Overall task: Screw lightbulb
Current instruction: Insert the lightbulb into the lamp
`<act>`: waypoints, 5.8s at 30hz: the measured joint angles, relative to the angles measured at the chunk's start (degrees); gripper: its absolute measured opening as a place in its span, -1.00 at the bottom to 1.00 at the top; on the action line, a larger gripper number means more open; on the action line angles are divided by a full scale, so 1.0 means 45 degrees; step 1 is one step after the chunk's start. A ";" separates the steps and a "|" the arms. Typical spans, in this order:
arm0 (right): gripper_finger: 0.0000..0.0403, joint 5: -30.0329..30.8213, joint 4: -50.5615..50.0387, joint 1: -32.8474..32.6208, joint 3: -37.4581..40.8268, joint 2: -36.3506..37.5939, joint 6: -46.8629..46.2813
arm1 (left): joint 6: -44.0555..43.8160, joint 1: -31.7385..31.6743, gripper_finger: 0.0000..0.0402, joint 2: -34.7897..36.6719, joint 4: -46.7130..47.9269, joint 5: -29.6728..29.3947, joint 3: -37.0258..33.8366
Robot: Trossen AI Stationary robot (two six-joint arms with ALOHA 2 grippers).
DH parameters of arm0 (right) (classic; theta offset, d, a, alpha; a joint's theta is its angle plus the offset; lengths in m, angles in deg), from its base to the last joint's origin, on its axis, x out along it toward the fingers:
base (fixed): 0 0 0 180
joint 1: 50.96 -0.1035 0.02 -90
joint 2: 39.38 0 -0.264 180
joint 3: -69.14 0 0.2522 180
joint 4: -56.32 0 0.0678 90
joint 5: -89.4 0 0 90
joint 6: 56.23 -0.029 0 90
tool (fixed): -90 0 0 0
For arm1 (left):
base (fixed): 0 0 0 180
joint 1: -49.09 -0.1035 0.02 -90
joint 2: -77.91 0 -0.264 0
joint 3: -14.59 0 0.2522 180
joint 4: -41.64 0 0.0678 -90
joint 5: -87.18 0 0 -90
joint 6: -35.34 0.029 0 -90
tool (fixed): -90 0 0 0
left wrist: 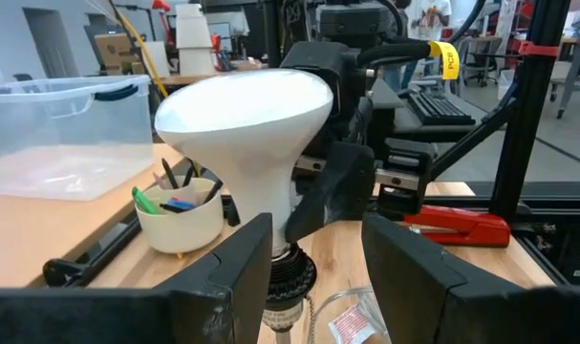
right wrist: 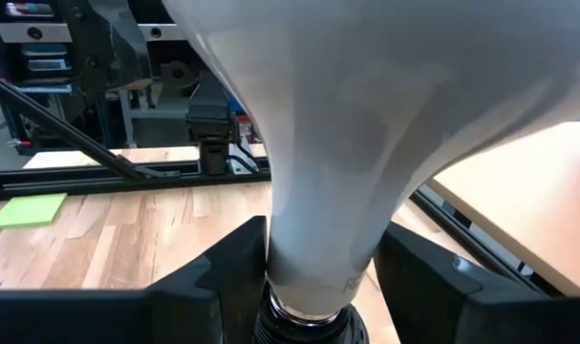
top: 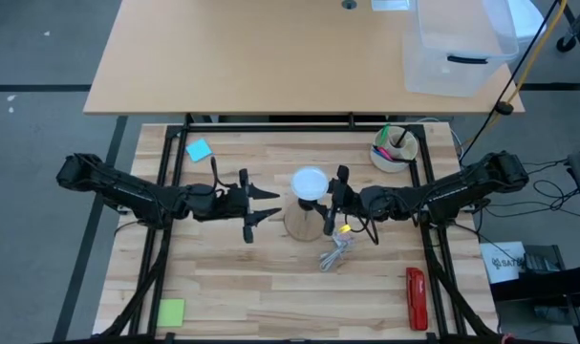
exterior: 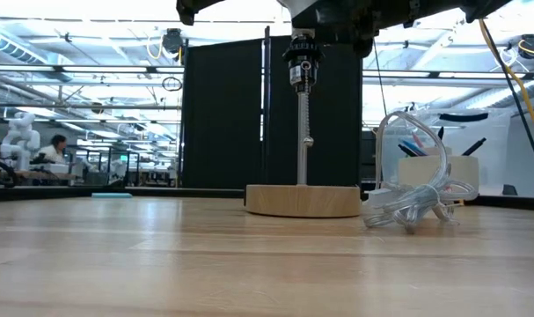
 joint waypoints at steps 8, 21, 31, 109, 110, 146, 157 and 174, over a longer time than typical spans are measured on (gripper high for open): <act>0.06 -0.0005 -0.0006 -0.0143 0.0005 0.0000 0.0150 | -0.0015 0.0000 -0.16 0.0000 0.0001 -0.0003 0.0000; 0.18 0.0116 -0.0881 -0.0201 0.0029 0.0941 0.0347 | -0.0039 0.0000 -0.16 0.0000 0.0005 0.0000 0.0000; 0.18 0.0034 -0.2054 -0.0672 0.0029 0.1544 0.0434 | -0.0044 0.0000 -0.16 0.0000 0.0005 0.0000 0.0000; -1.00 0.3793 -0.1240 -0.1833 0.0029 0.2472 0.3189 | 0.1451 -0.1117 -1.00 -0.2161 -0.4227 0.0834 0.0015; -1.00 0.3798 -0.1240 -0.1865 0.0029 0.2472 0.3189 | 0.1426 -0.1149 -1.00 -0.2161 -0.4226 0.0840 0.0015; -1.00 0.3800 -0.1941 -0.3080 0.0029 0.2467 0.2377 | 0.1054 -0.1758 -1.00 -0.2161 -0.3934 0.1166 0.0015; -1.00 0.5226 -0.1745 -0.2918 0.0029 0.2467 0.2885 | 0.1082 -0.0662 -1.00 -0.1355 -0.2200 -0.0193 0.0015; -1.00 0.4997 -0.0837 -0.1906 0.0024 0.2467 0.3436 | 0.1727 -0.0351 -1.00 -0.1166 -0.3441 -0.0196 0.0015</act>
